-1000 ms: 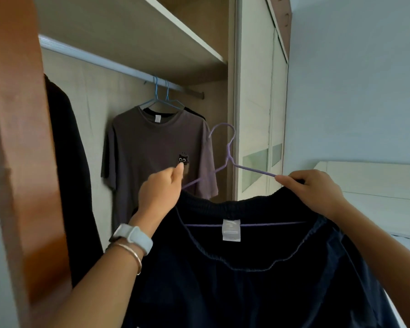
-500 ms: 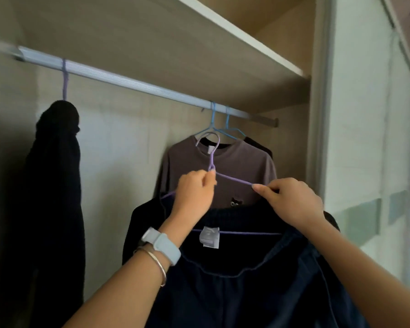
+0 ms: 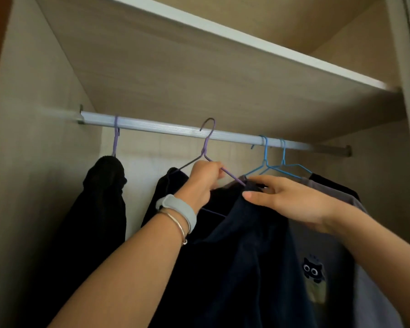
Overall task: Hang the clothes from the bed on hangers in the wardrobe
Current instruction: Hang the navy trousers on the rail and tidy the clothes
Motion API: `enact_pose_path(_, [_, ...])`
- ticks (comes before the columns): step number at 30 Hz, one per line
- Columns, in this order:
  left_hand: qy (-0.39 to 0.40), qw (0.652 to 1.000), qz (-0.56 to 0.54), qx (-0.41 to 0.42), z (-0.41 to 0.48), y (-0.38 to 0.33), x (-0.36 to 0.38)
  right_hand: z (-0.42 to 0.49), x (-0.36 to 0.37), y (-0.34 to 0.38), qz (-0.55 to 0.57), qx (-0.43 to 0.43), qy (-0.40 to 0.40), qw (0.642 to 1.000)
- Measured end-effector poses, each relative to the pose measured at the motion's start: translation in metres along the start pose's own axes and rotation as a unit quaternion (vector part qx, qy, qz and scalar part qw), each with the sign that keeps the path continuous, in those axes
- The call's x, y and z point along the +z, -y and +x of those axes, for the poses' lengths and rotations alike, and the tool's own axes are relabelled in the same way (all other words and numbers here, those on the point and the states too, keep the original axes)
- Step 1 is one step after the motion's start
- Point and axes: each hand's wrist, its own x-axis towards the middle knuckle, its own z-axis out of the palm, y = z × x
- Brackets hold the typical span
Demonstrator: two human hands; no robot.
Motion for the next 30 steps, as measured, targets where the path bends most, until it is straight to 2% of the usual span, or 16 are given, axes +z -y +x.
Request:
enact_pose_path(2, [-0.009,1.000,-0.006,0.006,0.016,-0.011,-0.012,0.010,0.005,-0.003,0.036,0.010,0.024,0.999])
enact_pose_path(6, [0.002,1.000,-0.020,0.016,0.040,-0.028,-0.032,0.040,0.029,0.000,0.104,-0.032,-0.098,0.989])
enact_pose_path(8, [0.001,1.000,-0.016,0.012,0.051,-0.031,-0.038,0.054,0.038,0.009,0.037,-0.057,-0.159,0.985])
enact_pose_path(10, [-0.007,1.000,-0.012,0.000,0.060,-0.030,-0.045,0.064,0.043,0.016,-0.026,-0.071,-0.188,0.979])
enact_pose_path(15, [-0.013,0.999,0.020,-0.032,0.065,-0.015,-0.059,0.074,0.052,0.016,-0.060,-0.066,-0.159,0.983])
enact_pose_path(18, [-0.026,0.991,0.124,-0.050,0.057,-0.006,-0.063,0.072,0.056,0.010,-0.005,-0.051,-0.094,0.994])
enact_pose_path(21, [-0.057,0.971,0.231,-0.015,0.040,-0.006,-0.062,0.073,0.058,0.007,0.055,-0.034,-0.056,0.996])
enact_pose_path(23, [-0.069,0.929,0.362,0.030,0.025,-0.015,-0.062,0.076,0.055,0.006,0.097,-0.014,-0.011,0.995])
enact_pose_path(24, [-0.076,0.891,0.445,0.048,0.017,-0.020,-0.065,0.080,0.051,0.006,0.115,-0.007,0.011,0.993])
enact_pose_path(26, [-0.115,0.787,0.602,0.066,0.002,-0.030,-0.075,0.087,0.044,0.005,0.142,0.001,0.023,0.990])
enact_pose_path(28, [-0.180,0.683,0.703,0.080,-0.009,-0.037,-0.089,0.094,0.036,0.005,0.180,0.002,0.029,0.983])
enact_pose_path(29, [-0.212,0.638,0.736,0.079,-0.015,-0.039,-0.094,0.098,0.033,0.006,0.202,0.005,0.037,0.979])
enact_pose_path(30, [-0.236,0.608,0.755,0.068,-0.020,-0.041,-0.099,0.103,0.032,0.007,0.223,0.010,0.048,0.974])
